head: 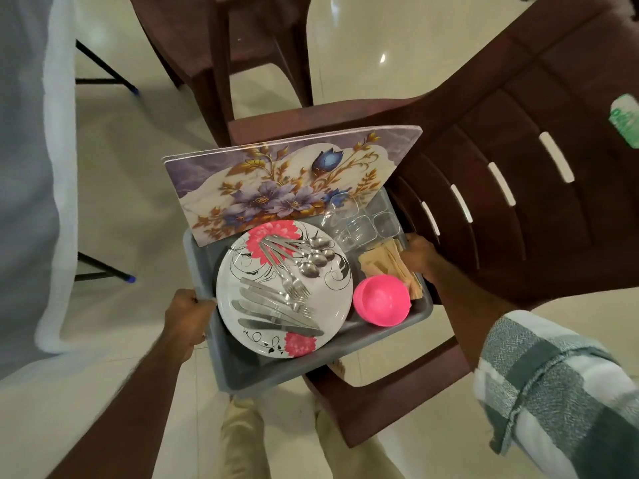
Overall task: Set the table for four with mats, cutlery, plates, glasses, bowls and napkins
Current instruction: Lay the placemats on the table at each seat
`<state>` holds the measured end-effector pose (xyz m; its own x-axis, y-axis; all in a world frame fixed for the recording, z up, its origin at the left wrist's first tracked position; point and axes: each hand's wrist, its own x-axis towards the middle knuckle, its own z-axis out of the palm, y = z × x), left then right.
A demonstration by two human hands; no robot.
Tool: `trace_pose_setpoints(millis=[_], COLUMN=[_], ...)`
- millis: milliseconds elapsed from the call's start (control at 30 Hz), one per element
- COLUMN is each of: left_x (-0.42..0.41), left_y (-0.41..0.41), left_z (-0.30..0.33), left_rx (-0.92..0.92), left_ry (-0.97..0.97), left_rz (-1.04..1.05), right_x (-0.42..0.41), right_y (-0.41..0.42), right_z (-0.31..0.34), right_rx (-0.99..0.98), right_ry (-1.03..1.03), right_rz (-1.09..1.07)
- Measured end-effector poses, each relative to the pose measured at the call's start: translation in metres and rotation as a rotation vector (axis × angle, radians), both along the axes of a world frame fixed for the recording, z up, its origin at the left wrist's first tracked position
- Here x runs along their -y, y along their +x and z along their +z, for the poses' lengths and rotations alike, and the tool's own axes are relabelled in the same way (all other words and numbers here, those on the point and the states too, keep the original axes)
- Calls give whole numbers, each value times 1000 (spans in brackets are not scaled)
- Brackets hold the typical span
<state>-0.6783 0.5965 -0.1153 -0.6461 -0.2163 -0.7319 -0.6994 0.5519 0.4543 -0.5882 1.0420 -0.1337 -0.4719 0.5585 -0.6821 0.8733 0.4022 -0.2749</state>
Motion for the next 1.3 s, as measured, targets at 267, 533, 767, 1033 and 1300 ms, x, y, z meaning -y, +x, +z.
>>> trace_pose_setpoints(millis=[267, 533, 767, 1033, 1300], left_x=[-11, -31, -49, -48, -50], left_y=[-32, -72, -95, -112, -125], left_z=[41, 75, 95, 97, 101], left_rx=[-339, -469, -622, -623, -641], left_ry=[-88, -32, 43, 76, 7], left_rz=[-168, -181, -184, -186, -328], right_x=[30, 26, 29, 52, 71], right_y=[-18, -63, -109, -155, -181], right_z=[46, 78, 108, 131, 151], right_rx=[-152, -393, -638, -571, -448], right_ry=[101, 75, 425, 519, 530], right_rz=[62, -97, 148, 742, 853])
